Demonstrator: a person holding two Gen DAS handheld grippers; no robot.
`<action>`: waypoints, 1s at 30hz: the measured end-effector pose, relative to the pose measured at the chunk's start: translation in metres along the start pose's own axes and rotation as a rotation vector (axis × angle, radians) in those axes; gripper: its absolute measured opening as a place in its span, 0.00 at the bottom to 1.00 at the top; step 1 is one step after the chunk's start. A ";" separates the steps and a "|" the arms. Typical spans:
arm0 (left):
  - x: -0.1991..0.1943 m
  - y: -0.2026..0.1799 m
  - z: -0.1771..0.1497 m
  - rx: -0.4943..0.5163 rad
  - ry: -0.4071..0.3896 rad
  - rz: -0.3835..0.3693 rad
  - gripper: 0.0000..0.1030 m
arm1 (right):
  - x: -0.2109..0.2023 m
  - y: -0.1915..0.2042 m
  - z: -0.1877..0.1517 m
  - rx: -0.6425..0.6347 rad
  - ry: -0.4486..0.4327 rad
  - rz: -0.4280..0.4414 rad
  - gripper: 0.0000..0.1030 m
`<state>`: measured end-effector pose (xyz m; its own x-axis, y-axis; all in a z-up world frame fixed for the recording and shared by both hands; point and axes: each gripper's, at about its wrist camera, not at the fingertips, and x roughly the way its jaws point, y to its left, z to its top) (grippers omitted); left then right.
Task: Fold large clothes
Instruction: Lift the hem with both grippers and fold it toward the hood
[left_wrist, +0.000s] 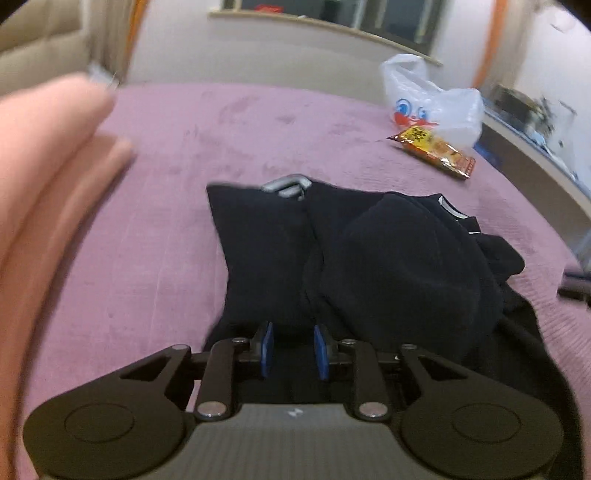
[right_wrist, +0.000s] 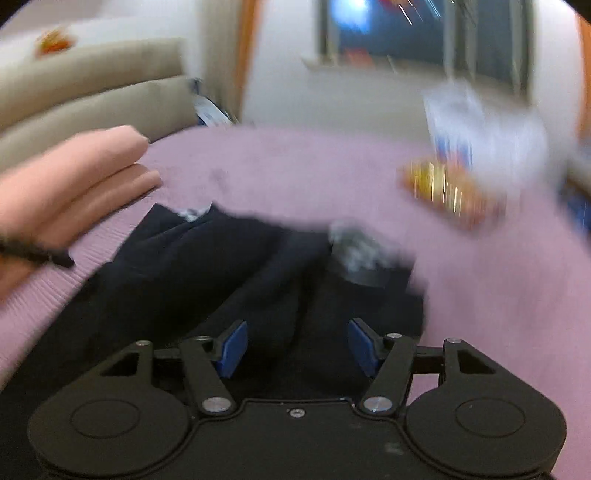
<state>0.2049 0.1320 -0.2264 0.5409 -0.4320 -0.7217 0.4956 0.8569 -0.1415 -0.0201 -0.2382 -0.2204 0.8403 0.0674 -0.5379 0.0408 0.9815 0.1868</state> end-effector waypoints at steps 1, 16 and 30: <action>0.002 -0.002 0.003 -0.025 0.001 -0.027 0.30 | 0.006 0.001 0.002 0.067 0.012 0.031 0.73; 0.109 0.002 0.019 -0.529 0.140 -0.128 0.17 | 0.089 0.016 0.039 0.452 0.105 0.078 0.11; 0.078 0.033 -0.064 -0.630 0.171 -0.287 0.19 | 0.052 -0.039 -0.031 0.494 0.278 -0.080 0.32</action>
<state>0.2200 0.1442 -0.3307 0.3078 -0.6593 -0.6860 0.0878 0.7376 -0.6695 0.0052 -0.2675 -0.2815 0.6529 0.1064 -0.7500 0.4025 0.7901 0.4624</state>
